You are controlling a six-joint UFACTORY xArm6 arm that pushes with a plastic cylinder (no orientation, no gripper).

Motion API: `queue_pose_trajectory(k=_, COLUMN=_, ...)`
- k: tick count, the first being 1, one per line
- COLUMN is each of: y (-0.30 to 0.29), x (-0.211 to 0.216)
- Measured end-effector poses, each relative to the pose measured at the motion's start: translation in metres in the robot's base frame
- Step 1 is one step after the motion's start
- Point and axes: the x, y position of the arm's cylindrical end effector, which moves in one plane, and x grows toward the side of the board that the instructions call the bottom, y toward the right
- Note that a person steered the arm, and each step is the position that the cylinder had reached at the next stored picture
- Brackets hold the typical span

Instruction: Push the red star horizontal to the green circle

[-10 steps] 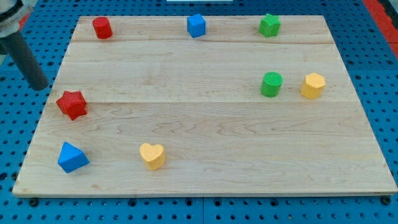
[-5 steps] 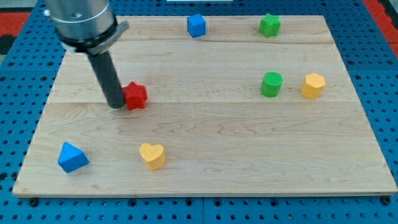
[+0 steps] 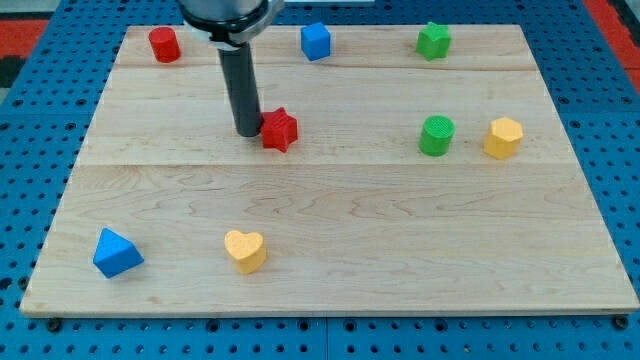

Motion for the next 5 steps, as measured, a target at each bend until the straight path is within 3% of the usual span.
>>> queue_pose_trajectory(k=5, y=0.096, x=0.011)
